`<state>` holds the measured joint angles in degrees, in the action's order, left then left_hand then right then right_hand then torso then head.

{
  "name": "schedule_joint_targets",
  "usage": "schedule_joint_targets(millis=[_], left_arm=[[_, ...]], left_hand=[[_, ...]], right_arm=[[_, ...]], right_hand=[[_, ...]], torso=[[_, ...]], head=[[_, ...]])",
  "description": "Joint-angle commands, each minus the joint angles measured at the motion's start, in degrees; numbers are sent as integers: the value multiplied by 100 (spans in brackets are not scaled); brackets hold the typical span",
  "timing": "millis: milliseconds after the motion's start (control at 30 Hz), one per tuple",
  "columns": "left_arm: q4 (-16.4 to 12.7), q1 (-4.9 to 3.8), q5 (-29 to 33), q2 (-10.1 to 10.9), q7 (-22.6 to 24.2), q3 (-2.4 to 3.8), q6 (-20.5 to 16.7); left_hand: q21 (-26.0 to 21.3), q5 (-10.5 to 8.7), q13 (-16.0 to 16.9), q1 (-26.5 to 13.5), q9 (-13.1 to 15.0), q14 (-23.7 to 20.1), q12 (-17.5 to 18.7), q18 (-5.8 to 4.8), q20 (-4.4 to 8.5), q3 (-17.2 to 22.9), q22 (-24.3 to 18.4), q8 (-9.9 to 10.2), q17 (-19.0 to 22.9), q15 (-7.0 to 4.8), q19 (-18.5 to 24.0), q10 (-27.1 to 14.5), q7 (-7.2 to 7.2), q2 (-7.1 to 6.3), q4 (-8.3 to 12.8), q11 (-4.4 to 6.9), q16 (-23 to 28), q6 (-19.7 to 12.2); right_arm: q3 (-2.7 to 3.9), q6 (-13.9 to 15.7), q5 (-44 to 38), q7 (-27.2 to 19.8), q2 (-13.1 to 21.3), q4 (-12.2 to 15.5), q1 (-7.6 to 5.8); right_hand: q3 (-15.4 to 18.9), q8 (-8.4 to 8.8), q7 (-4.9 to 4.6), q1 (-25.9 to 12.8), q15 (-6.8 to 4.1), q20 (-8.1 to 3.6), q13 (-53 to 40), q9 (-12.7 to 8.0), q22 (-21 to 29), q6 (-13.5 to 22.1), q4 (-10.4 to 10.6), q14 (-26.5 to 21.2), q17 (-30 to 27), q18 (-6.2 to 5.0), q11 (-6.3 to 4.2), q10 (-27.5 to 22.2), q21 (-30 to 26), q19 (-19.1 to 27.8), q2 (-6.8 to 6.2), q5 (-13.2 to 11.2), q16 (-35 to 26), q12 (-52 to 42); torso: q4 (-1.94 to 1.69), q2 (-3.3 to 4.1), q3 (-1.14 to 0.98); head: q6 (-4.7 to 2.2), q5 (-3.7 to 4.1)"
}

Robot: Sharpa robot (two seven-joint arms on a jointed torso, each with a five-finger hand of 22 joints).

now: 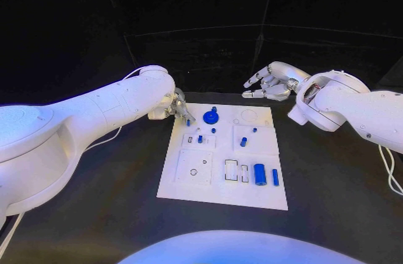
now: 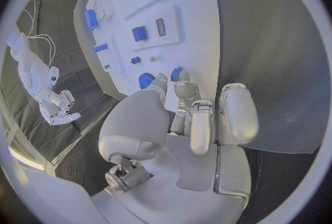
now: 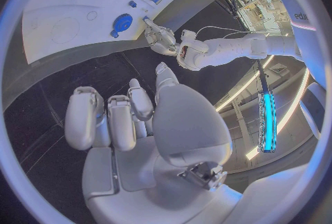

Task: Assemble the parts on the task board

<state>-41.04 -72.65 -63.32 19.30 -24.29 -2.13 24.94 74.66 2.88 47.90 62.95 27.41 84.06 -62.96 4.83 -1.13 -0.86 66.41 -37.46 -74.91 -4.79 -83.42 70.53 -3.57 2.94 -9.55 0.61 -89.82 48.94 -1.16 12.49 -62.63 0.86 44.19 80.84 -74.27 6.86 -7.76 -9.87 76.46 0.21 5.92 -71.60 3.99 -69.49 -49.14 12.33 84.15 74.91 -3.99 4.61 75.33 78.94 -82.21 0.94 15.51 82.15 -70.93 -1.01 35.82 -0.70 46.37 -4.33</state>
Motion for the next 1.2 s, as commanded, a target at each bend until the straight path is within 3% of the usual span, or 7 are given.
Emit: schedule_joint_targets(millis=[33, 233, 333, 633, 867, 967, 1200], left_arm=[[-4, -7, -48, -5, 49, 0, 100], [12, -7, -47, -8, 56, 0, 82], [16, -7, -47, -12, 66, 0, 48], [20, -6, -46, -30, 137, 0, 51], [51, -6, -44, -30, 205, 0, 134], [72, -5, -43, -27, 225, 0, 170], [122, -6, 70, -11, 275, 0, 135]], left_hand=[[-8, -15, -2, 66, -5, 594, -14, -21, -32, 3, 8, 35, -1509, 25, -2, -38, 2, -7, 36, 13, -18, 32], [-18, -15, -7, 147, -26, 594, -16, -18, -32, 6, -1, 44, -1509, 24, 3, -40, 2, 71, 79, 13, -18, 46], [-26, -15, -16, 281, -46, 594, -13, -16, -31, 71, -7, 57, -1509, 21, 6, -45, 4, 192, 153, 16, -18, 50], [-52, -12, -50, 835, -111, 594, 15, -9, -14, 442, -29, 118, -1509, -4, 15, -75, 40, 519, 540, 56, -18, 11], [-83, -5, -110, 1234, -195, 594, 89, -4, 2, 960, -56, 228, -1509, -12, 24, -137, 23, 637, 956, 47, -18, -91], [-87, 14, -151, 1197, -248, 594, 127, -7, -27, 1435, -47, 268, -1509, 30, 21, -150, -30, 607, 1163, 15, -18, -107], [-95, 64, -203, 471, -283, 594, 112, -1, -76, 2921, -26, 174, -1509, 83, 15, -107, -80, 276, 1458, -21, -18, -69]], right_arm=[[3, -31, -10, -36, 0, 4, -12], [3, -31, -10, -34, 1, 6, -12], [3, -32, -10, -34, -1, 4, -12], [3, -44, -10, -33, -10, 1, -12], [3, -70, -10, -23, -10, 0, -12], [3, -79, -10, -20, -10, 0, -12], [3, -92, -10, -16, -6, 3, -12]], right_hand=[[38, -16, 6, 35, -28, -12, 3, -5, 9, 41, 0, 319, 324, -11, 8, -31, -19, 33, 6, 35, -22, -1], [38, -16, 6, 35, -28, -12, 3, -5, 9, 41, 0, 319, 324, -11, 8, -31, -19, 33, 6, 35, -22, -1], [38, -16, 6, 35, -28, -12, 3, -5, 9, 41, 0, 319, 324, -11, 8, -31, -19, 33, 6, 35, -22, -1], [38, -16, 6, 35, -28, -12, 3, -5, 9, 41, 0, 319, 324, -11, 8, -31, -19, 33, 6, 35, -22, -1], [38, -16, 6, 35, -28, -12, 3, -5, 9, 41, 0, 319, 324, -11, 8, -31, -19, 33, 6, 35, -22, -1], [38, -16, 6, 35, -28, -12, 3, -5, 9, 41, 0, 319, 324, -11, 8, -31, -19, 33, 6, 35, -22, -1], [45, -19, 6, 42, -28, -13, -7, -5, 9, 41, 5, 321, 329, -11, 8, -22, -19, 32, 20, 40, -19, -13]], torso=[[6, -4, 0], [4, -2, -1], [0, 1, 0], [10, 0, 4], [3, -1, 1], [-1, -4, 0], [8, -2, 2]], head=[[3, -1], [7, 5], [2, 7], [15, 2], [23, 5], [25, 7], [14, -5]])
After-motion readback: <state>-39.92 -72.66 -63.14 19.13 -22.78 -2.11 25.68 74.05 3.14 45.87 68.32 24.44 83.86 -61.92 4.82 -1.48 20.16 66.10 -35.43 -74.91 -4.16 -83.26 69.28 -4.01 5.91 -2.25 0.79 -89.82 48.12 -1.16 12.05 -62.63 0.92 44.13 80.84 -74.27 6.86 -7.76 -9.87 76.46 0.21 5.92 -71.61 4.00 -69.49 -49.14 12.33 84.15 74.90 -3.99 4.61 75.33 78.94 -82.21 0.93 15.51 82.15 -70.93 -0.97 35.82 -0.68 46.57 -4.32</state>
